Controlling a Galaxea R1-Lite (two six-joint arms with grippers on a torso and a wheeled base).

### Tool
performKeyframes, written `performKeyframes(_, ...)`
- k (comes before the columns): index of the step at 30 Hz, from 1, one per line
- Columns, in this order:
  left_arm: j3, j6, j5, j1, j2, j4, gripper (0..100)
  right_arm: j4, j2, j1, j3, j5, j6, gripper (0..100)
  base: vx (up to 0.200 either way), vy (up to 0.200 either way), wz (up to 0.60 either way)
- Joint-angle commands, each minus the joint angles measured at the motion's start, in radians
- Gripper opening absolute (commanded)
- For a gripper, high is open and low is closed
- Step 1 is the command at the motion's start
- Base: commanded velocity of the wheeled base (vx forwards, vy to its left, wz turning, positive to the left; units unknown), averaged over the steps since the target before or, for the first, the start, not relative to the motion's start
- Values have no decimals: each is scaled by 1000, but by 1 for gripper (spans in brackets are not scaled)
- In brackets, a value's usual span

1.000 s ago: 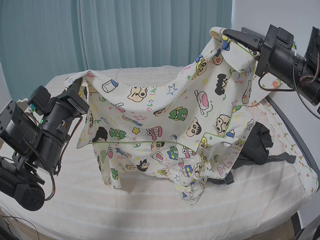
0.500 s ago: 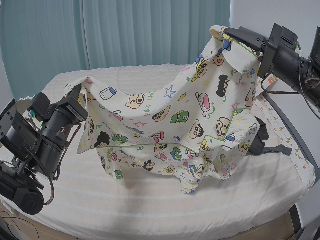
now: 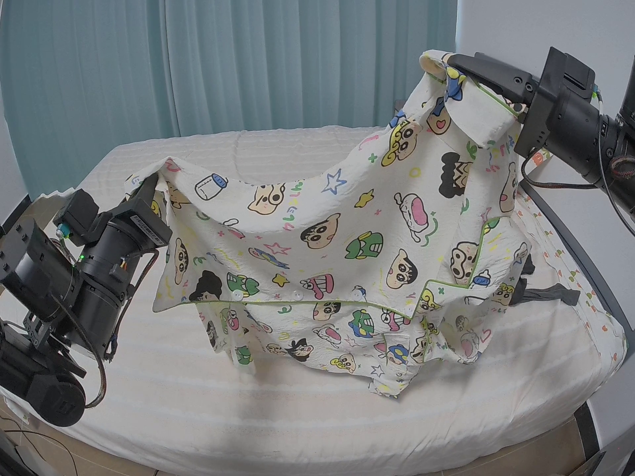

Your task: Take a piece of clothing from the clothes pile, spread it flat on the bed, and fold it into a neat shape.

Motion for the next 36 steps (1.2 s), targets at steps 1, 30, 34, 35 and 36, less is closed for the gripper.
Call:
performKeyframes(1, 1, 0, 0, 8, 3, -8, 0, 0, -1, 1, 2, -2, 0, 0, 0, 200, 0)
performKeyframes(30, -4, 2, 2, 36, -3, -8, 0, -3, 29, 53, 59, -3, -3, 0, 0, 200, 0)
performKeyframes(34, -5, 2, 3, 43, -3, -8, 0, -3, 30, 55, 53, -2, -5, 0, 0, 200, 0)
performKeyframes(35, -5, 2, 8, 43, -3, -8, 0, -3, 32, 55, 50, -2, -5, 0, 0, 200, 0)
performKeyframes(36, -5, 3, 14, 43, -3, -8, 0, -5, 33, 55, 50, -2, -5, 0, 0, 200, 0)
